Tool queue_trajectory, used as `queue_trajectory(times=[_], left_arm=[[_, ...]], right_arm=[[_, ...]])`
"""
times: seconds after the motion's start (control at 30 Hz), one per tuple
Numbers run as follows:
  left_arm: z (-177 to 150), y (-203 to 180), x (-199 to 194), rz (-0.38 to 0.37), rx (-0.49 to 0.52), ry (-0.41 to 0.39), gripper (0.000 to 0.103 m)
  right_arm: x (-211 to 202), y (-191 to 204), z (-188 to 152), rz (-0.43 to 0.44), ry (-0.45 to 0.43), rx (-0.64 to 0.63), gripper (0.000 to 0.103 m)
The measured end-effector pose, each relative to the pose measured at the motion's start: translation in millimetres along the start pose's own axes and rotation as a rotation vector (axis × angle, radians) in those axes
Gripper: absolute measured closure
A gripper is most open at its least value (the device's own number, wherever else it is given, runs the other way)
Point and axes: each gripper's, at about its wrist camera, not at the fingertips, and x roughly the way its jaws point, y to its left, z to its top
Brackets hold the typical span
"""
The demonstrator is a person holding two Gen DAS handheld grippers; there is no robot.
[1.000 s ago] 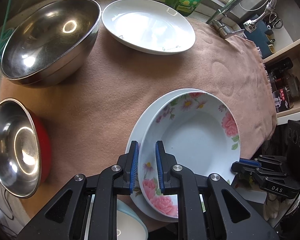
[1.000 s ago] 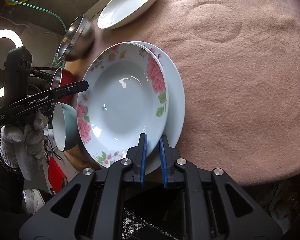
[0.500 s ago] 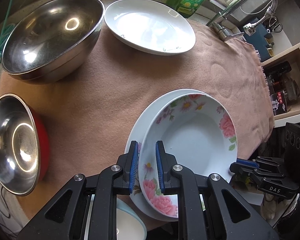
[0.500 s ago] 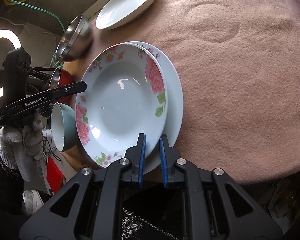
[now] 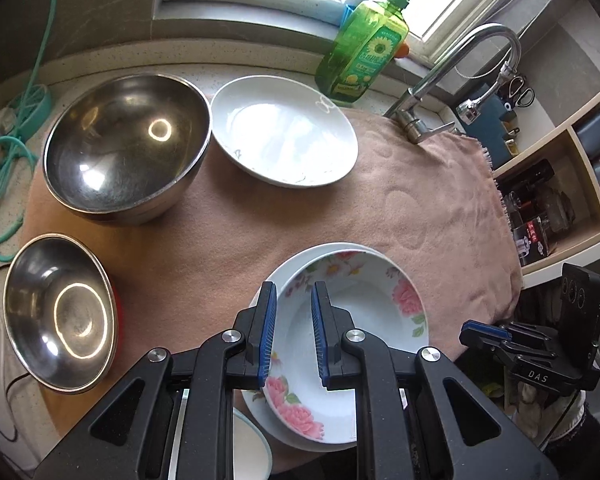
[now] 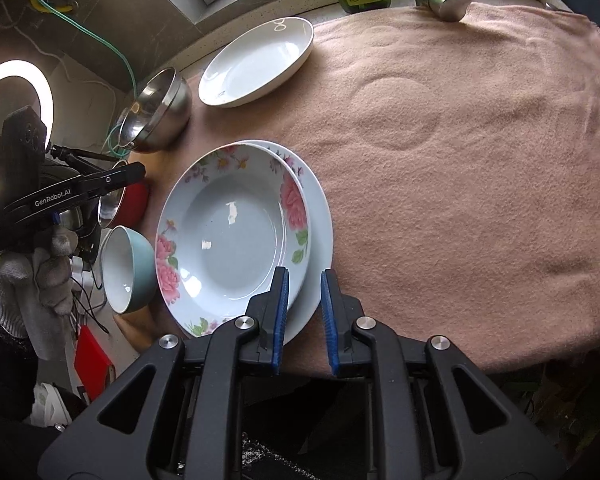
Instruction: Organize plates and bowls
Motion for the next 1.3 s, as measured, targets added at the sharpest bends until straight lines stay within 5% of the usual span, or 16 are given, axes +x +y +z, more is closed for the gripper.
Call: queue_trajectory(times=[0.07,0.1,0.17,0.37,0.5,0.63,0.97,1.3], left_arm=[[1,-6,-12,-0.032,0.006,-0.043,0.076],[1,-8,-16,-0.036,0.003,-0.059,0.070],[-1,-12,-23,-0.050,-0.001,-0.098,0.057],[-4,-21,-28,-0.041,-0.001,-0.115,0.055],[-1,-19,-24,-0.046,-0.109,-0.124,0.055],[7,-22,-15,-0.010,-0.185,-0.159,0.055],[18,-14,15,0.030,-0.489,-0.251,0.055],[36,-11,46,0.119,-0.579,-0.253,0.057]], right_arm=[[-9,3,8,-0.033,-0.039,-0.022,0.081],[-13,4,12,-0.047,-0.056,-0.033,0.066],[-22,4,17,-0.073,-0.118,-0.043,0.054],[-47,5,45,-0.113,-0.241,-0.078,0.054],[-52,6,74,-0.094,-0.270,-0.154,0.054],[-42,1,112,-0.003,-0.230,-0.254,0.048],[23,-1,201,0.021,-0.061,-0.493,0.045],[65,14,246,-0.011,-0.057,-0.647,0.045]])
